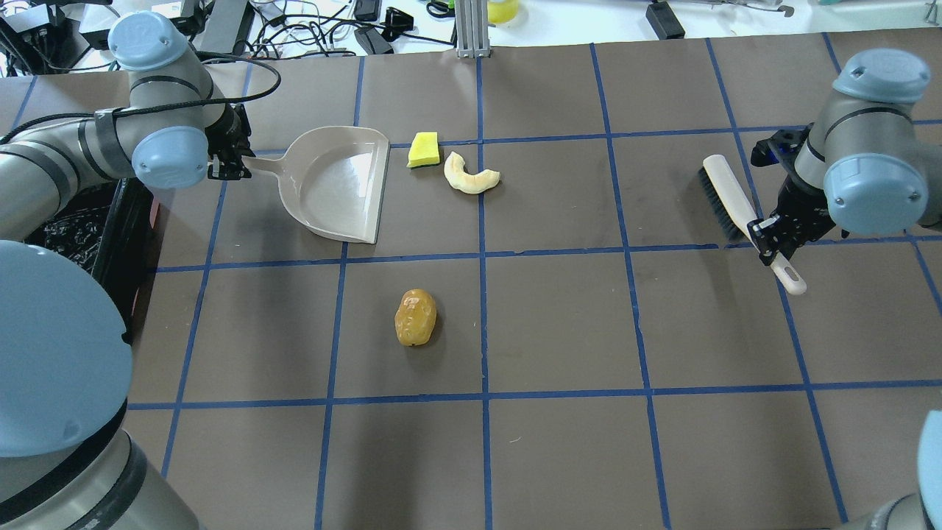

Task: Sweep and dump trash into bin
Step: 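Lift the dustpan with the left gripper while the right gripper lifts the white brush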

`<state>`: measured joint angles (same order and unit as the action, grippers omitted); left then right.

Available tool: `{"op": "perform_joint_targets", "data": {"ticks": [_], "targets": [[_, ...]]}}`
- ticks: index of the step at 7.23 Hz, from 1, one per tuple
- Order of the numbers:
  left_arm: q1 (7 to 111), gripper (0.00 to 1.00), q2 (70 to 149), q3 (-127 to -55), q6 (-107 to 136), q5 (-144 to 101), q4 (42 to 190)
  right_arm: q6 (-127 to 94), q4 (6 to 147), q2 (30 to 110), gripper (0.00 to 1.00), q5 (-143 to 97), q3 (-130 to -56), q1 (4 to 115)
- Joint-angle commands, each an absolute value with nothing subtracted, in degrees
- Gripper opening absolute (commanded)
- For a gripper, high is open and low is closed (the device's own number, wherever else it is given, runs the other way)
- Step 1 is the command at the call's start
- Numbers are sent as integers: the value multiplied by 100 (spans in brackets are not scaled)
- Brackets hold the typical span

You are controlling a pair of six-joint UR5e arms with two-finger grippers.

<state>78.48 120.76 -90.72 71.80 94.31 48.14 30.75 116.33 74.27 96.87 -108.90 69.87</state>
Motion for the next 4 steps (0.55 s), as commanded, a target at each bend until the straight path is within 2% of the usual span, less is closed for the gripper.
{"op": "perform_joint_targets", "data": {"ticks": [1, 2, 4], "targets": [[7849, 0, 11971, -9062, 7128, 9824, 4782, 2963, 11532, 7540, 15, 9668, -10785, 6996], [7866, 0, 11997, -9053, 7154, 10235, 4590, 2666, 11322, 7576, 15, 9642, -10549, 7031], [7997, 0, 12006, -9070, 7434, 10257, 4535, 1588, 10568, 7559, 12, 9685, -9882, 7896]]}}
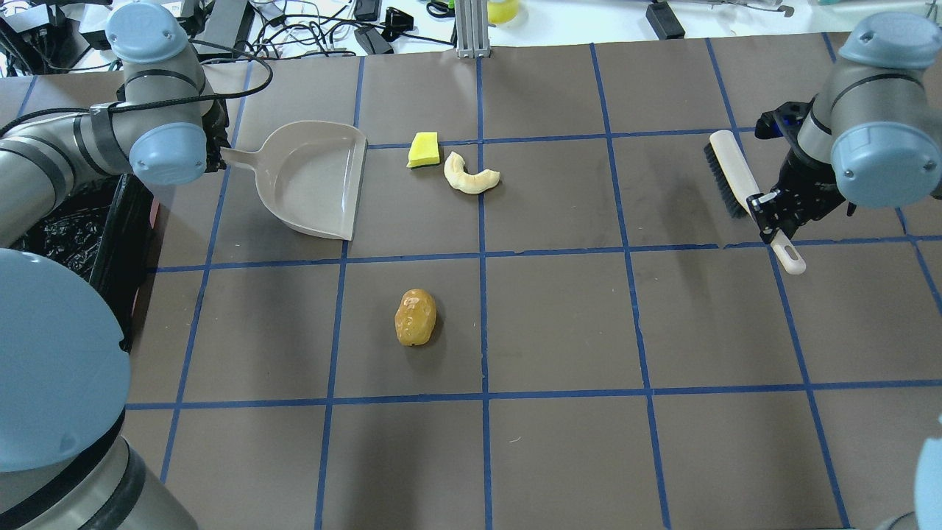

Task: Sweep and dump trash into bin
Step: 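Sweep the sponge and bread toy into the dustpan with the right gripper's brush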

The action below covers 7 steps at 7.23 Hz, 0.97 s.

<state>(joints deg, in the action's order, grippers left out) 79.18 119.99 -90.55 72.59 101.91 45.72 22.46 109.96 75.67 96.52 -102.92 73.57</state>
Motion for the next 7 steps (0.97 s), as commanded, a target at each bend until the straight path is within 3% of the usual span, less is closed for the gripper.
{"op": "perform_joint_targets", "data": {"ticks": [1, 4, 7], "targets": [[8120, 0, 12032, -9096, 7697, 10257, 4596, 860, 10312, 7506, 11, 9677, -9679, 8415], [8271, 0, 12102, -9114, 7901, 10475, 4588, -680, 10336, 7043, 9, 9642, -9301, 9708], [8271, 0, 12103, -9114, 7893, 10547, 4588, -1650, 10301, 5884, 9, 9528, -8151, 10606]]}}
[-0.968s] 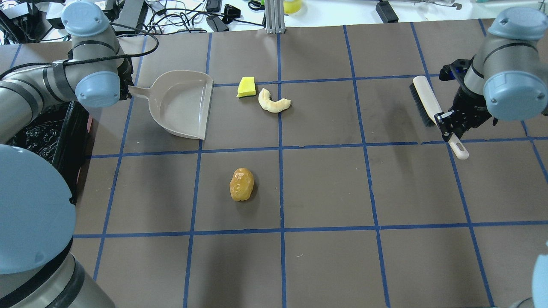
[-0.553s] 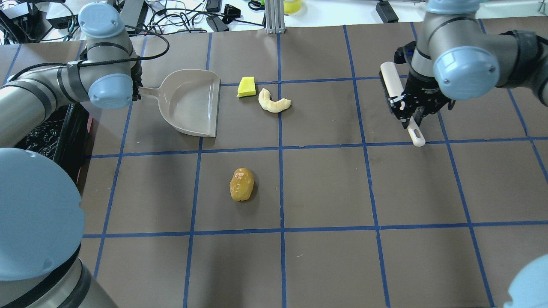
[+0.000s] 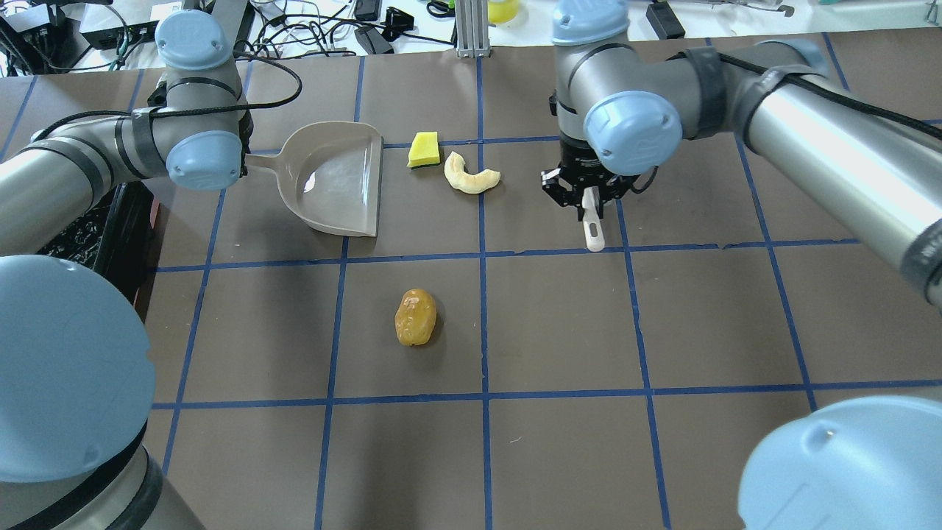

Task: Sweep and dump trash into bin
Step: 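Sweep the sponge and bread toy into the dustpan with the right gripper's brush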

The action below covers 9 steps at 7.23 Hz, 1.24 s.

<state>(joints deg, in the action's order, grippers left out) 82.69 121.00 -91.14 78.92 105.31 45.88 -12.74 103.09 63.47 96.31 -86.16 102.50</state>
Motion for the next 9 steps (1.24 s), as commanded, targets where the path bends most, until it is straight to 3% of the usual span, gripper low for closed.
{"op": "perform_joint_targets", "data": {"ticks": [1, 6, 9], "targets": [[8271, 0, 12103, -9114, 7893, 10538, 4588, -1670, 10205, 5506, 9, 9475, -7660, 10809], [8271, 0, 12085, -9105, 7840, 10556, 4588, -1556, 10169, 5010, 7, 8930, -7252, 11021], [8270, 0, 12085, -9105, 7849, 10564, 4588, -1661, 10178, 4502, 8, 8781, -6427, 11477]]}}
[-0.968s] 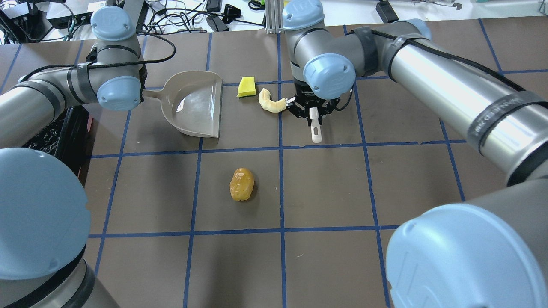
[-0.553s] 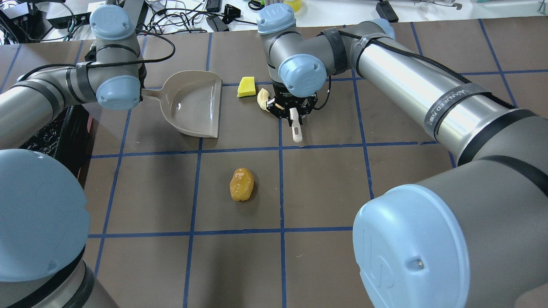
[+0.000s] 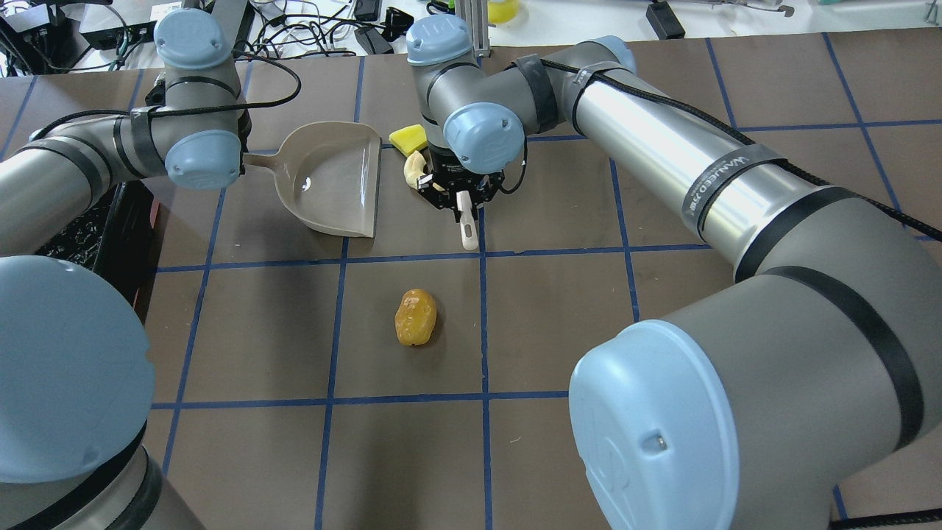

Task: Sweep and dump trash into bin
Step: 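Sweep the sponge and bread toy into the dustpan with the right gripper's brush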

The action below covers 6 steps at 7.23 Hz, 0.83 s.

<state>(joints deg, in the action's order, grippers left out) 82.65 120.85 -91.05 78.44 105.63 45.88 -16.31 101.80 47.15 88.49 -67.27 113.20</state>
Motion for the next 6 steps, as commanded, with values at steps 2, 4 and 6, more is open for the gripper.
{"op": "perform_joint_targets", "data": {"ticks": [2, 4, 6], "targets": [[8262, 0, 12085, -9105, 7840, 10564, 4588, -1661, 10195, 4447, 7, 8527, -6337, 11663], [8262, 0, 12085, -9097, 7840, 10573, 4588, -1748, 10213, 4456, 8, 8315, -6319, 11847], [8262, 0, 12085, -9105, 7831, 10573, 4588, -1836, 10222, 4386, 8, 8053, -6319, 12084]]}}
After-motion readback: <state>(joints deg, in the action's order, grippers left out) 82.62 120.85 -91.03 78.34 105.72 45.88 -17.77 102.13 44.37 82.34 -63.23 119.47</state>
